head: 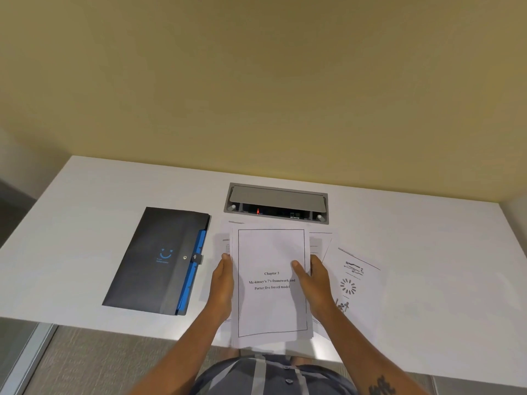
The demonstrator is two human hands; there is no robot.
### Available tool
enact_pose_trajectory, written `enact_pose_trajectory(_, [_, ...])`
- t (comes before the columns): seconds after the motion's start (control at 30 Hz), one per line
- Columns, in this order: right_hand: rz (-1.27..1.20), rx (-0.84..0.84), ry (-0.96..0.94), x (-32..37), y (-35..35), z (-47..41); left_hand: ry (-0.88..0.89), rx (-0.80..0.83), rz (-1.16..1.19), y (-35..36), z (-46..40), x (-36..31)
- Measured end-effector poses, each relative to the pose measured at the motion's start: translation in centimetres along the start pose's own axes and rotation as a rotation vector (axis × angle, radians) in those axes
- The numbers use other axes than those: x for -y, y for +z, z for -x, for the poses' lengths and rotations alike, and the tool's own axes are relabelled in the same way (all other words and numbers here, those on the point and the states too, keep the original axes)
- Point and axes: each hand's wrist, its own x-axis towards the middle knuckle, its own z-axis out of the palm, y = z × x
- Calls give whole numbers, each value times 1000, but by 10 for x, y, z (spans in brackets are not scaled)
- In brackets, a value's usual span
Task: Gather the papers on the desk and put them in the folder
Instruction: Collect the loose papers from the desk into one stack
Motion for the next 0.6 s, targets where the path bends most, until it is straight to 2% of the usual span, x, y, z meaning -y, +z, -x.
enact_pose_trajectory(0.17, [-18, -29, -15, -1, -2, 1, 13, 50, -5, 1, 0, 5])
enact_pose_trajectory(0.3, [-39, -24, -4, -6, -6, 0, 137, 68, -198, 2, -1, 9])
enact_pose_trajectory(0.5, [14, -8, 87, -13, -37, -9, 183, -97, -335, -7, 0, 27])
enact_pose_trajectory(0.6, [217, -86, 112, -22, -78, -17, 176, -143, -329, -17, 0, 35])
